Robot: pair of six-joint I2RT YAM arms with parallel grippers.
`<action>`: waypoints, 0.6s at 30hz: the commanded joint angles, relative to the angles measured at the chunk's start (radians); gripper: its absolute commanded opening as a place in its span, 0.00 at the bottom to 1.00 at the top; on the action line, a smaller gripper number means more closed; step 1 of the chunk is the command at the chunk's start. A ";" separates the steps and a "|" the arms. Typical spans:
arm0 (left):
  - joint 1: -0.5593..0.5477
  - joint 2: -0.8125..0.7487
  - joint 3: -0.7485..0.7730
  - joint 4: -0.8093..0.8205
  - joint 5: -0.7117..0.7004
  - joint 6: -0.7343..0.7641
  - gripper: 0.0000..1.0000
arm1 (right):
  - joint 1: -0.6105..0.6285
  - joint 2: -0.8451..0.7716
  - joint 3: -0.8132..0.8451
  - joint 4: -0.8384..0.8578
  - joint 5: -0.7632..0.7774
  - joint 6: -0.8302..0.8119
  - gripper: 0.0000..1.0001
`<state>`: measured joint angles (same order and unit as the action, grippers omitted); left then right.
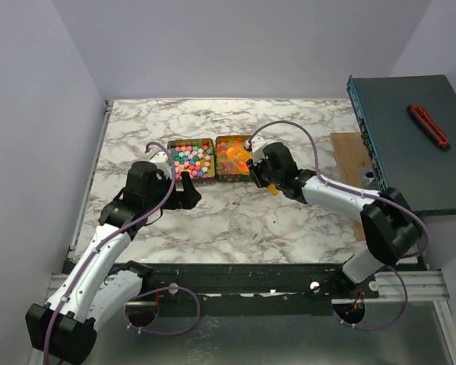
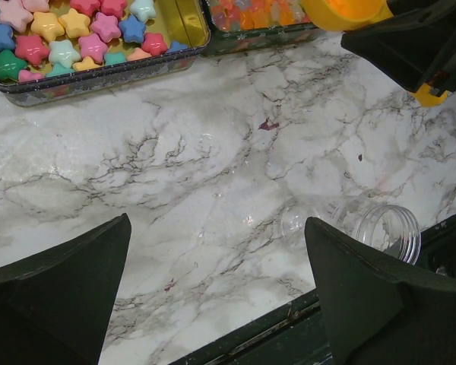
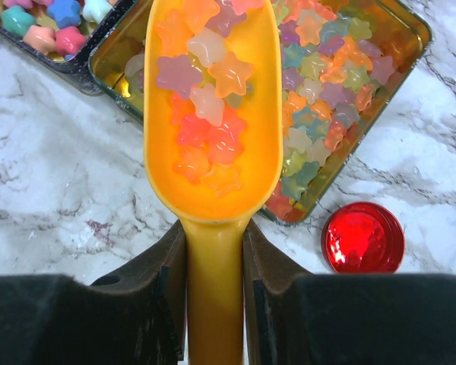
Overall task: Pack the candies
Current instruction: Place the fake candies in the packing bottle.
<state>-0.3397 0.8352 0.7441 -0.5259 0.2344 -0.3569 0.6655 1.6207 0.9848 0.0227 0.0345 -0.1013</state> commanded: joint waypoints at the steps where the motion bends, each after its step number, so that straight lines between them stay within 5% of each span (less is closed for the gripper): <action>1: 0.007 -0.004 0.015 -0.014 -0.020 0.013 0.99 | 0.002 -0.113 -0.064 0.077 -0.022 0.009 0.00; 18: 0.007 -0.037 0.012 -0.016 -0.023 0.015 0.99 | 0.090 -0.445 -0.104 -0.175 0.073 -0.016 0.01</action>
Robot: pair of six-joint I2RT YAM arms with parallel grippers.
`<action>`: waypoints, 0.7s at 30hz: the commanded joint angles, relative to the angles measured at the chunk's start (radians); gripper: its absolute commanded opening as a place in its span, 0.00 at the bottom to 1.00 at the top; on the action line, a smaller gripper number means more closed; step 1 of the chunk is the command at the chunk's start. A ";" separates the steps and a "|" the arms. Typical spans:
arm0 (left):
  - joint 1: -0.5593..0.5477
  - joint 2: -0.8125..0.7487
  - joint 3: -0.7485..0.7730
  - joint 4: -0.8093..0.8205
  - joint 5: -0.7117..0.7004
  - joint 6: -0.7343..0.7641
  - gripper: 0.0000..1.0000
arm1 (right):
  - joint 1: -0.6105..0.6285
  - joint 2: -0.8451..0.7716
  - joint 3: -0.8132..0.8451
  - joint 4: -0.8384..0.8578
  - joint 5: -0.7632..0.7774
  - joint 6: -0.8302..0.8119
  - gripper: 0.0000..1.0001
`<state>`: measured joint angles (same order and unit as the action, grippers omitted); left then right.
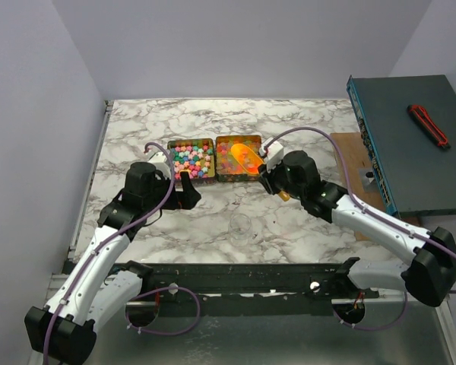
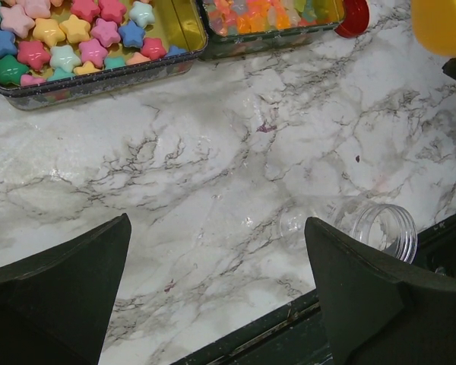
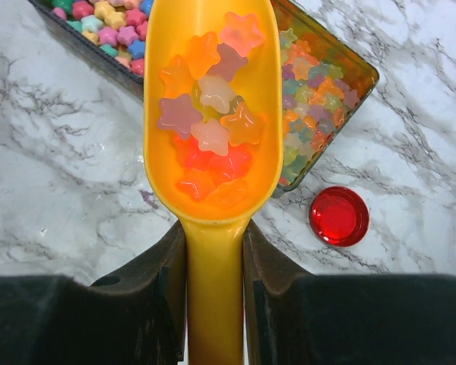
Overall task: Pack the candies
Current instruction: Place the fake candies in the packing bottle.
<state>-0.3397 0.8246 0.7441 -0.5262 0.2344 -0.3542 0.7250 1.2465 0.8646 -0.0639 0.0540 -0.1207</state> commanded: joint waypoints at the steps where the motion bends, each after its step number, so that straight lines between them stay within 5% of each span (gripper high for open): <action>1: 0.007 -0.028 0.012 -0.015 -0.023 0.012 0.99 | 0.038 -0.085 0.016 -0.107 0.060 0.008 0.01; 21: 0.007 -0.083 0.009 -0.020 -0.062 0.014 0.99 | 0.359 -0.220 0.171 -0.530 0.290 0.266 0.01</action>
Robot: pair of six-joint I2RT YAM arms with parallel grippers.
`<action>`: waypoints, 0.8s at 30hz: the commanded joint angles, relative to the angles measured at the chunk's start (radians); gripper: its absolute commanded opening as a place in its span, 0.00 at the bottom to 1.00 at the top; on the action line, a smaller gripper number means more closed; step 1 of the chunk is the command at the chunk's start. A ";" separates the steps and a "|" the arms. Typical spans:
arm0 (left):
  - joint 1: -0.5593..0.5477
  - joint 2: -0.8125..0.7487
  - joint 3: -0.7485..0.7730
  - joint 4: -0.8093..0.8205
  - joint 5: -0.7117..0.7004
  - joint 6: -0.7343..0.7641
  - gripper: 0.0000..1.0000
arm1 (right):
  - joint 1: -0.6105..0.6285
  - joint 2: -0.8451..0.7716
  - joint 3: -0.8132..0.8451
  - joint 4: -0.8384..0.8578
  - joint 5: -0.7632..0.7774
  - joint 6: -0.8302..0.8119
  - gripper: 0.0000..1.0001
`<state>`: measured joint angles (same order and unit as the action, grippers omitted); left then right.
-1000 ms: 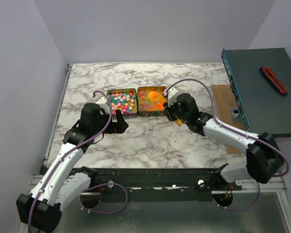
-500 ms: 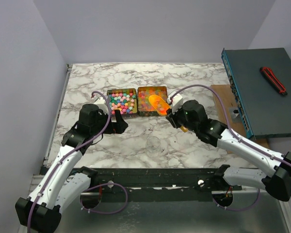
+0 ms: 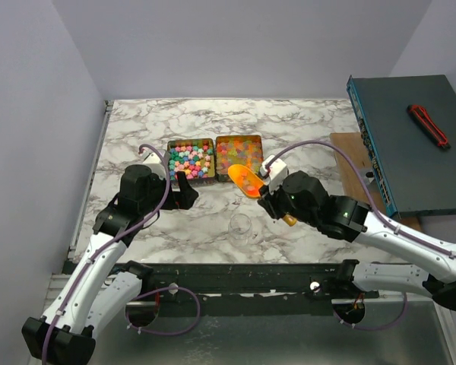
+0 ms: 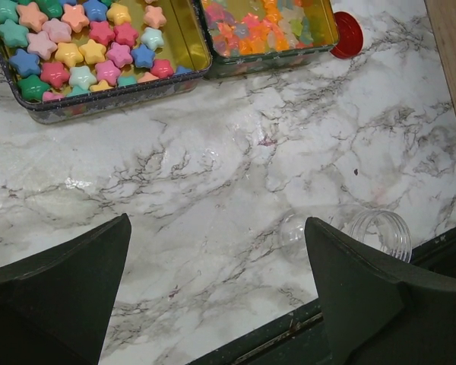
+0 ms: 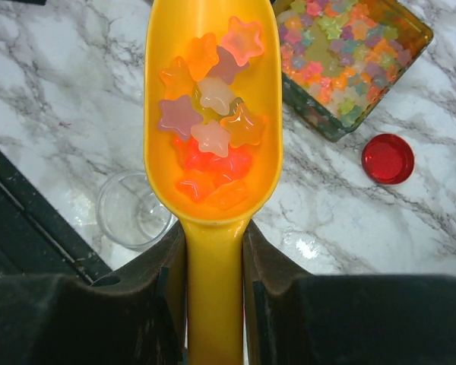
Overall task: Pack the candies
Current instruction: Place the fake candies in the packing bottle.
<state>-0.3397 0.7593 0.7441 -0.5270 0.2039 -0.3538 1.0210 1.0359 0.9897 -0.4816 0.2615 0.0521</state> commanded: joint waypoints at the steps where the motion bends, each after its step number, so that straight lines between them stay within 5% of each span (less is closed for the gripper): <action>1: 0.006 -0.019 0.009 -0.020 -0.032 0.013 0.99 | 0.087 -0.005 0.054 -0.132 0.100 0.107 0.01; 9: 0.007 -0.032 0.008 -0.020 -0.038 0.012 0.99 | 0.242 0.014 0.110 -0.297 0.201 0.230 0.01; 24: 0.007 -0.041 0.008 -0.022 -0.032 0.010 0.99 | 0.384 0.086 0.202 -0.561 0.154 0.456 0.01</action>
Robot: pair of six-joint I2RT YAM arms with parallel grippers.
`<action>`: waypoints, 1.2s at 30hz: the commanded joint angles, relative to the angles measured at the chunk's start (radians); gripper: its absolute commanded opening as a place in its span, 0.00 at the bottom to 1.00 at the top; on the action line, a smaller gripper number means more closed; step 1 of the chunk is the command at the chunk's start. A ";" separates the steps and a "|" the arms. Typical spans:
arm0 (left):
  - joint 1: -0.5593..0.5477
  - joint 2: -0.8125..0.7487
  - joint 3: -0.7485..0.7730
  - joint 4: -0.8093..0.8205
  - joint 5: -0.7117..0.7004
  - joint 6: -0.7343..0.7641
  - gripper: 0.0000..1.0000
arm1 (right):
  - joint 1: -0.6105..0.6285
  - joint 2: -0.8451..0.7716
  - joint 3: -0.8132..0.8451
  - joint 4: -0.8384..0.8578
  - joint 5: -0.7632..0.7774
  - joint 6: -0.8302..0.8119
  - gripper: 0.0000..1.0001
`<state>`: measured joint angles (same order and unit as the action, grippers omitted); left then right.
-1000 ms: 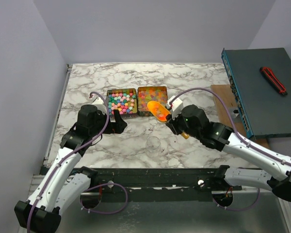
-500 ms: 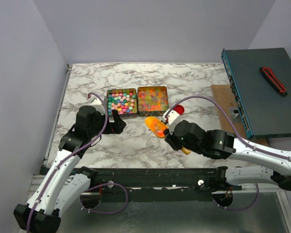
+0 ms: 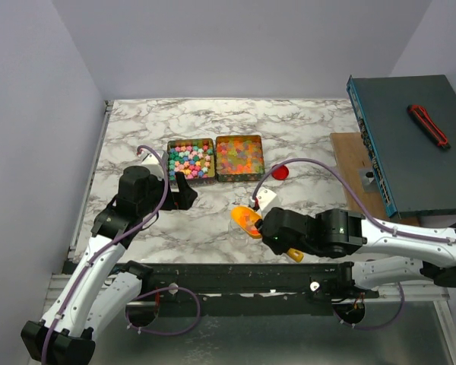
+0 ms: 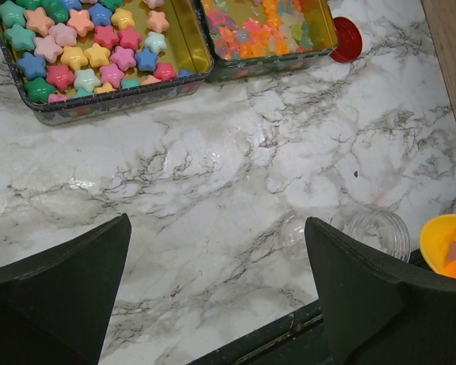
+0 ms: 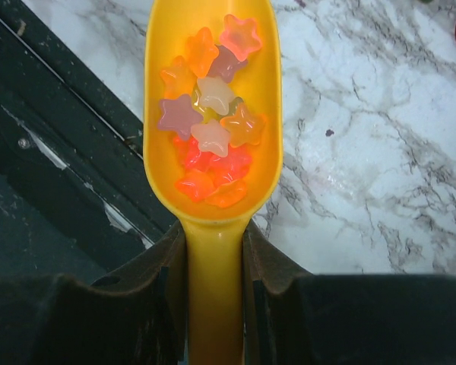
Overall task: Pack the candies
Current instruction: Place the fake candies in the packing bottle.
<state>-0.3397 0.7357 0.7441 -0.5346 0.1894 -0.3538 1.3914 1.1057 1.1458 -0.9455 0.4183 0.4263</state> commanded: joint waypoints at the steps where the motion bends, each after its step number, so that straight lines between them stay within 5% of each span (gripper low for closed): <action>1: 0.006 -0.020 0.008 -0.015 -0.018 0.010 0.99 | 0.013 0.020 0.050 -0.107 -0.007 0.088 0.01; 36: 0.007 -0.039 0.011 -0.021 -0.010 0.013 0.99 | 0.015 0.209 0.197 -0.336 -0.124 0.166 0.01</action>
<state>-0.3397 0.7105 0.7441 -0.5484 0.1898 -0.3538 1.3998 1.2953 1.3018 -1.2293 0.3134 0.5571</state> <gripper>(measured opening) 0.987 0.295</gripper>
